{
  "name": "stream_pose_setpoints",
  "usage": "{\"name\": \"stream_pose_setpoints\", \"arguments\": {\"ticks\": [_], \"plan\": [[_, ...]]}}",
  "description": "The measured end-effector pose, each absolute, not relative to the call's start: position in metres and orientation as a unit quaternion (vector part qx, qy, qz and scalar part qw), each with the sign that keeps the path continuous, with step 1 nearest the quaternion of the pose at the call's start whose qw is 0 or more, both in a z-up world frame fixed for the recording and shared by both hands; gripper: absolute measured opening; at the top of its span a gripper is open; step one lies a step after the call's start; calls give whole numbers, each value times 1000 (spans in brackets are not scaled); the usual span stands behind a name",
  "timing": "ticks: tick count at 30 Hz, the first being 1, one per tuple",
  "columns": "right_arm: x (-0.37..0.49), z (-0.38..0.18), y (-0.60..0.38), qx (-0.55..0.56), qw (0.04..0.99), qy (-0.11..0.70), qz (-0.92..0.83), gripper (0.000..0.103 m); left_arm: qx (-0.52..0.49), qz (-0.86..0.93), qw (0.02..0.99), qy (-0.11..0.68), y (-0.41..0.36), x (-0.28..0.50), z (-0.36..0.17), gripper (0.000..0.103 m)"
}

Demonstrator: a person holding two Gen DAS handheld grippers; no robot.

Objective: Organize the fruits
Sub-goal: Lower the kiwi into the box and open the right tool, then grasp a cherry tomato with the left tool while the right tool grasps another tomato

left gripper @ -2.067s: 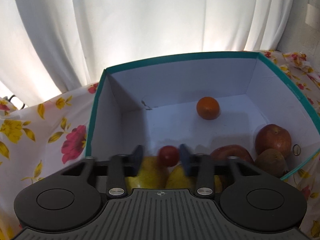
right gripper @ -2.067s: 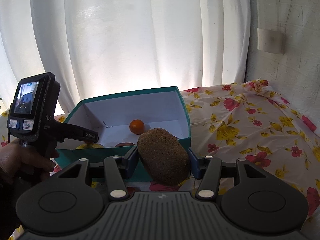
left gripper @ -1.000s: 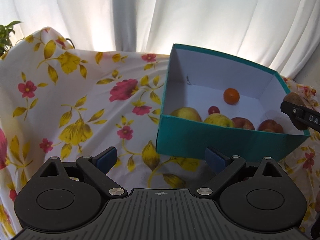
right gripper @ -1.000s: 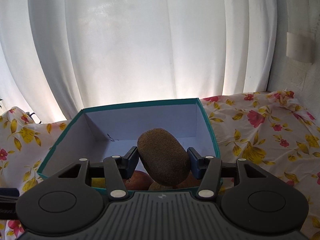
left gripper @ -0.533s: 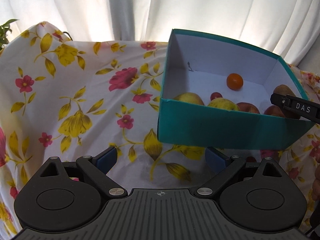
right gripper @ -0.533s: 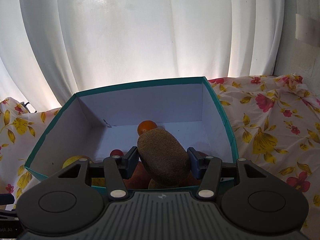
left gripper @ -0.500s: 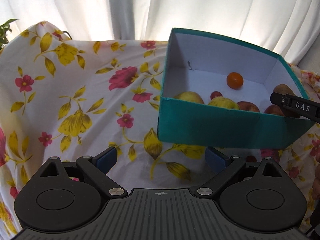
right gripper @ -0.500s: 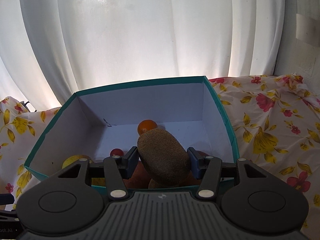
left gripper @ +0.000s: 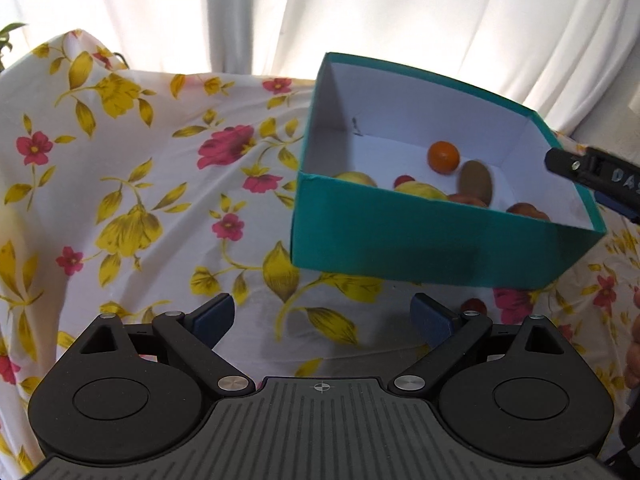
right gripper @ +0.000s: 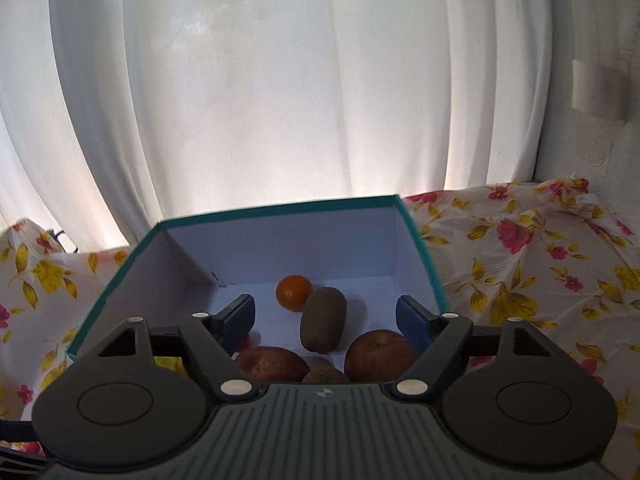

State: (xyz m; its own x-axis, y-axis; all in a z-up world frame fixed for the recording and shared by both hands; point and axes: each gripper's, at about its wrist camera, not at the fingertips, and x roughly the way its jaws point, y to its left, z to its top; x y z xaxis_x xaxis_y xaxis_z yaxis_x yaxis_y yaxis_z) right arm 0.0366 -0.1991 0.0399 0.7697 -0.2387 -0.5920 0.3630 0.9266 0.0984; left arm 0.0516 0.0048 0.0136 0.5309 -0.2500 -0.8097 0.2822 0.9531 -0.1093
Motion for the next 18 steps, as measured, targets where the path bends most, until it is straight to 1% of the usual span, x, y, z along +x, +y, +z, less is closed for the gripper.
{"name": "stream_pose_setpoints", "arguments": {"ticks": [5,7,10,18], "plan": [[6,52,-199,124,937,281,-167,81,25,-164,876,452,2,38,12,98],[-5,55,-197,127,938,274,-171,83,22,-166,873,458,1,36,10,98],[-20,58,-196,123,938,272,-175,83,23,-167,866,472,-3,35,6,98],[-44,60,-202,130,933,272,-196,83,79,-204,845,488,-25,20,-1,98]]}}
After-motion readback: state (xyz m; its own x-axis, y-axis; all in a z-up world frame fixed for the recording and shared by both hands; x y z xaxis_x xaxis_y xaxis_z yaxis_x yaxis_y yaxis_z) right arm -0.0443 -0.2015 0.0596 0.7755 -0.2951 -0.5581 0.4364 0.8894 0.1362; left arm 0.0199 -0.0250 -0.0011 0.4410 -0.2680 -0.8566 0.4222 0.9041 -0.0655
